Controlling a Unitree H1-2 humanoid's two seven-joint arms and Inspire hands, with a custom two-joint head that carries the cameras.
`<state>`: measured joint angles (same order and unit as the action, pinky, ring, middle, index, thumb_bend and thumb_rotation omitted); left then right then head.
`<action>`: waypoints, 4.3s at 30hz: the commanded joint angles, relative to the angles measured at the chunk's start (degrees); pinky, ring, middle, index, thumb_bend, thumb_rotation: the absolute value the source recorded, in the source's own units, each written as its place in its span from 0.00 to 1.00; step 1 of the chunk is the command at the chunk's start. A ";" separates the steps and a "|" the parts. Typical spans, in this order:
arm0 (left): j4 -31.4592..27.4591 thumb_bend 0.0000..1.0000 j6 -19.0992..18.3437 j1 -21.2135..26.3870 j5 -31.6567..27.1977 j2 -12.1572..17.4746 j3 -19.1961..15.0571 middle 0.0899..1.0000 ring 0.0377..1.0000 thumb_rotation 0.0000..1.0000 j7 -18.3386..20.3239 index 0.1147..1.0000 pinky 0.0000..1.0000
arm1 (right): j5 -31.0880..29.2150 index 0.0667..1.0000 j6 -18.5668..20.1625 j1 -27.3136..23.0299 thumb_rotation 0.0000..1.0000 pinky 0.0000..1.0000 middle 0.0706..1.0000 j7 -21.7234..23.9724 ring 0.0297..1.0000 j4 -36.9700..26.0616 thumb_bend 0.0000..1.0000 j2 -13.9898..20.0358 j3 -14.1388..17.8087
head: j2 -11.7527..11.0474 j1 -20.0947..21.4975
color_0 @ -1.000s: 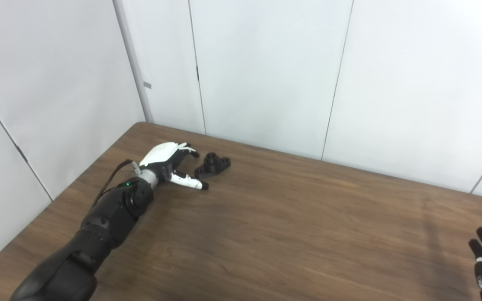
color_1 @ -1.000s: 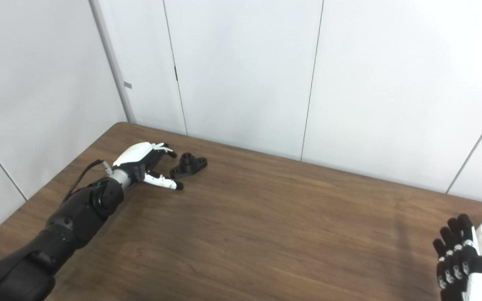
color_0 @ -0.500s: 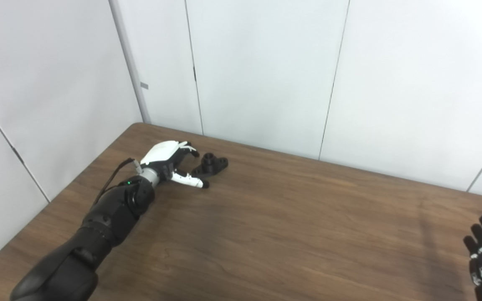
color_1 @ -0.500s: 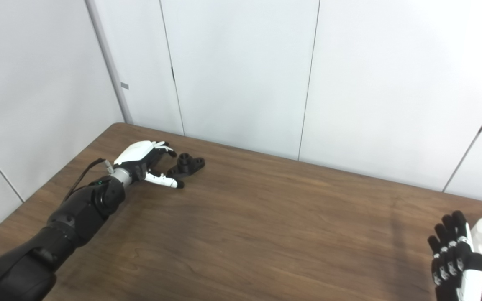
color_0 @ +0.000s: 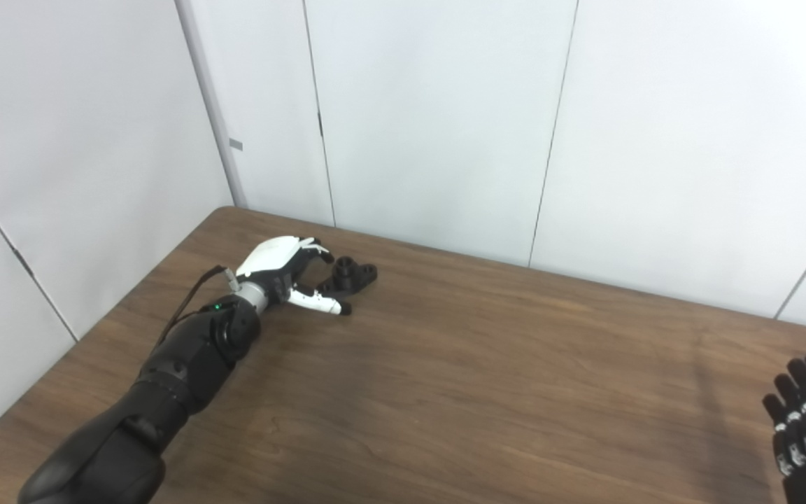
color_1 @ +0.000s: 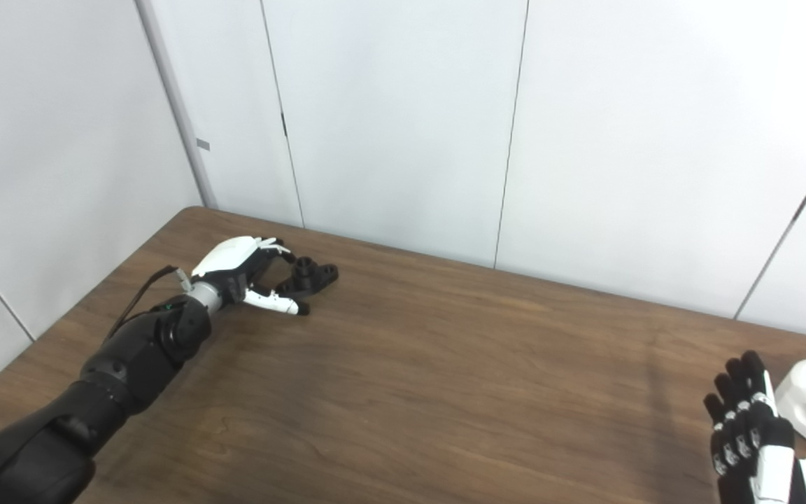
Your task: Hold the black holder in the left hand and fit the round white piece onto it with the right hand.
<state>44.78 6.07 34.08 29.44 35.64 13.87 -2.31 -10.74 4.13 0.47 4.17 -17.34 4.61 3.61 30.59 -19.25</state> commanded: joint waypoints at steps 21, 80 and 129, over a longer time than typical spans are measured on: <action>2.77 1.00 3.36 3.08 0.69 -0.48 1.60 0.93 1.00 0.43 -0.74 0.74 1.00 | 0.30 1.00 -1.52 -1.12 1.00 1.00 1.00 -0.09 1.00 -2.18 0.55 -1.27 -0.24 | 0.06 0.42; -27.34 0.52 4.33 -14.41 -3.08 -5.39 2.27 0.77 1.00 0.05 4.69 0.42 1.00 | 0.02 0.97 -1.01 -2.07 0.98 0.94 0.99 -0.77 0.98 -6.92 0.58 -0.33 0.29 | 3.90 10.62; -34.51 0.52 11.68 -19.10 6.73 -9.72 5.77 0.85 1.00 0.05 4.90 0.42 1.00 | 20.47 0.87 6.85 0.18 0.51 0.79 0.89 -8.24 0.90 -22.89 0.51 4.17 7.25 | 6.43 27.74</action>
<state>11.09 16.62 15.63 34.01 25.78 18.16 1.12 7.55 13.13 1.51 -3.14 -39.37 8.63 10.68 37.00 8.43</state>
